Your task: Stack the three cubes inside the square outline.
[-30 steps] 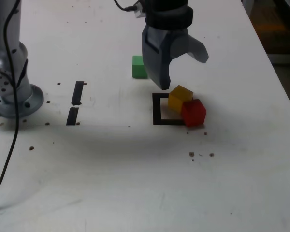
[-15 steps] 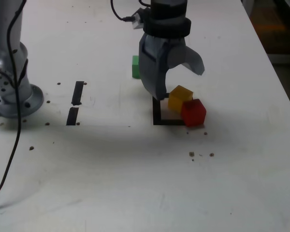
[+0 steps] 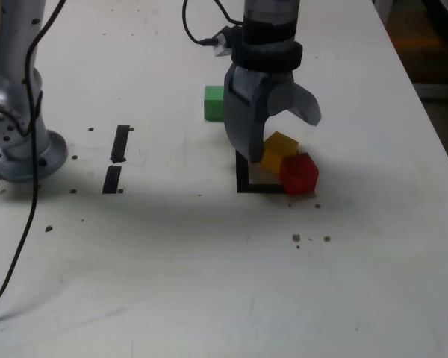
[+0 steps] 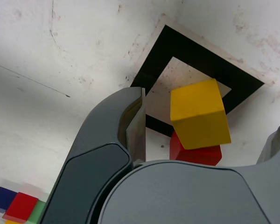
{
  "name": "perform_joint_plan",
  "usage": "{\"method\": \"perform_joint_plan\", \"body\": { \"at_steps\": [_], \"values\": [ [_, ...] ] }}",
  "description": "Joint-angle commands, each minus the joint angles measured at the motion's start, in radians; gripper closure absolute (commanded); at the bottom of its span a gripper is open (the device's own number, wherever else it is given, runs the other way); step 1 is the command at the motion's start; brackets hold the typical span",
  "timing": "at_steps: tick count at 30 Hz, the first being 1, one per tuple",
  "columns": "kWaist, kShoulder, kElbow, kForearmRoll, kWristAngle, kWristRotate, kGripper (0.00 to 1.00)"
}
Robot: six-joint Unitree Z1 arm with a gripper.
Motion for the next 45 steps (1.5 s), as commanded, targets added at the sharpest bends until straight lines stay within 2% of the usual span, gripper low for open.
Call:
{"method": "perform_joint_plan", "body": {
  "at_steps": [1, 23, 33, 37, 41, 45],
  "values": [
    [0.007, 0.004, 0.005, -0.001, -0.005, 0.005, 0.05],
    [0.019, 0.047, 0.020, -0.009, -0.030, 0.015, 0.17],
    [0.019, 0.056, 0.029, -0.034, -0.030, 0.015, 0.36],
    [0.019, 0.051, 0.034, -0.051, -0.023, 0.015, 0.47],
    [0.019, 0.041, 0.037, -0.065, -0.007, 0.012, 0.59],
    [0.024, 0.023, 0.038, -0.071, 0.026, 0.007, 0.69]
  ]
}}
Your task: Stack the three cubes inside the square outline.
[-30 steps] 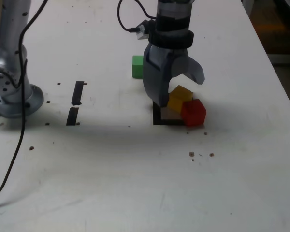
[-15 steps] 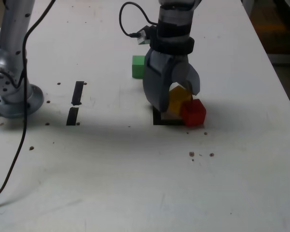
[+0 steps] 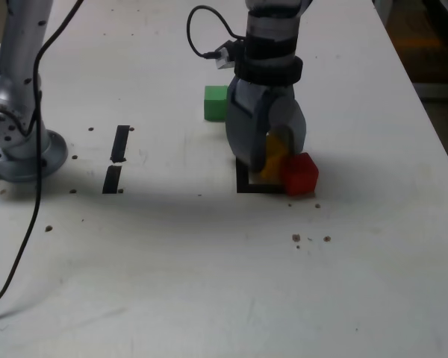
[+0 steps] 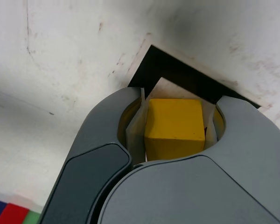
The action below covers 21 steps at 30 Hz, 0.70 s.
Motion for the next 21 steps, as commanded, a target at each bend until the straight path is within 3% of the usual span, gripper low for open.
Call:
{"method": "perform_joint_plan", "body": {
  "at_steps": [1, 7, 14, 21],
  "values": [
    [0.007, -0.022, 0.002, -0.001, 0.020, -0.004, 0.71],
    [0.026, -0.069, 0.004, 0.021, 0.083, -0.008, 0.73],
    [0.065, -0.126, -0.030, 0.108, 0.179, 0.038, 0.73],
    [0.115, -0.138, -0.078, 0.137, 0.207, 0.204, 0.73]
  ]
}}
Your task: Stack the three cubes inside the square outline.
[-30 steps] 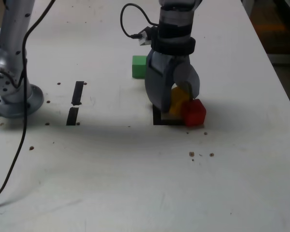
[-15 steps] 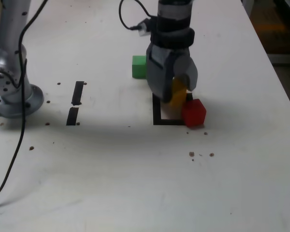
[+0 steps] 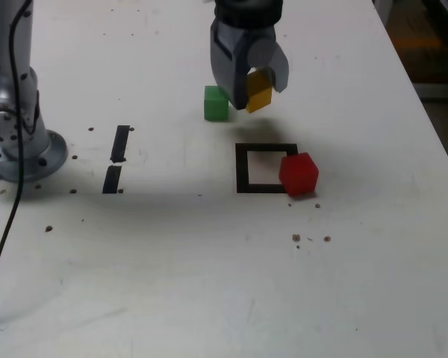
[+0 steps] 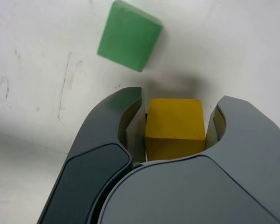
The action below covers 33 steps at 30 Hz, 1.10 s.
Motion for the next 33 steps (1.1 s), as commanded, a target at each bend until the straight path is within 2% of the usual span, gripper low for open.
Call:
{"method": "perform_joint_plan", "body": {
  "at_steps": [1, 9, 16, 25, 29, 33],
  "values": [
    [0.007, -0.005, -0.018, 0.002, 0.003, 0.041, 0.73],
    [0.019, 0.016, -0.081, 0.026, 0.004, 0.257, 0.73],
    [0.020, 0.044, -0.089, 0.044, -0.010, 0.435, 0.73],
    [0.024, 0.093, -0.067, -0.004, -0.009, 0.555, 0.72],
    [0.030, 0.113, -0.068, -0.020, -0.015, 0.570, 0.64],
    [0.032, 0.129, -0.067, -0.036, -0.016, 0.571, 0.50]
  ]
}}
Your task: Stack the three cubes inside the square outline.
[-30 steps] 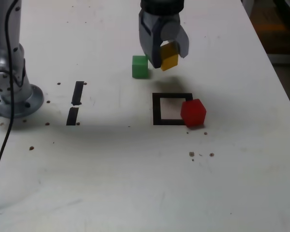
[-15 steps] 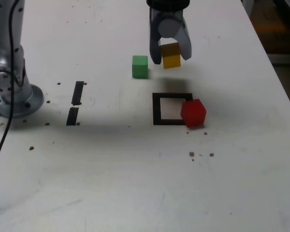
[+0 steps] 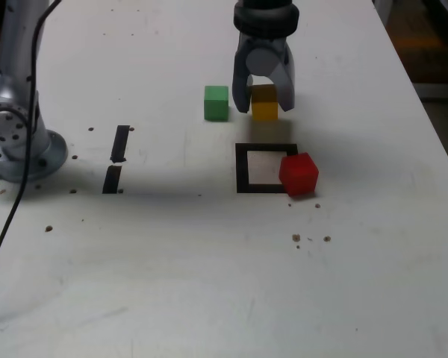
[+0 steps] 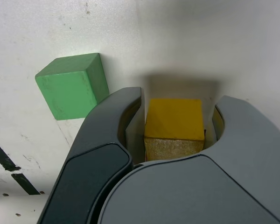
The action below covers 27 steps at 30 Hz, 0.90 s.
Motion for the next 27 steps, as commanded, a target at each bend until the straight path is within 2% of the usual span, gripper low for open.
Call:
{"method": "perform_joint_plan", "body": {
  "at_steps": [1, 4, 11, 19, 27],
  "values": [
    [0.002, 0.007, 0.002, -0.010, -0.001, 0.001, 0.47],
    [0.002, 0.015, 0.011, -0.028, -0.001, 0.001, 0.39],
    [0.005, 0.029, 0.031, -0.066, -0.001, 0.001, 0.33],
    [0.008, 0.031, 0.036, -0.082, 0.000, 0.001, 0.18],
    [0.008, -0.026, 0.042, -0.091, 0.004, -0.011, 0.13]
  ]
}}
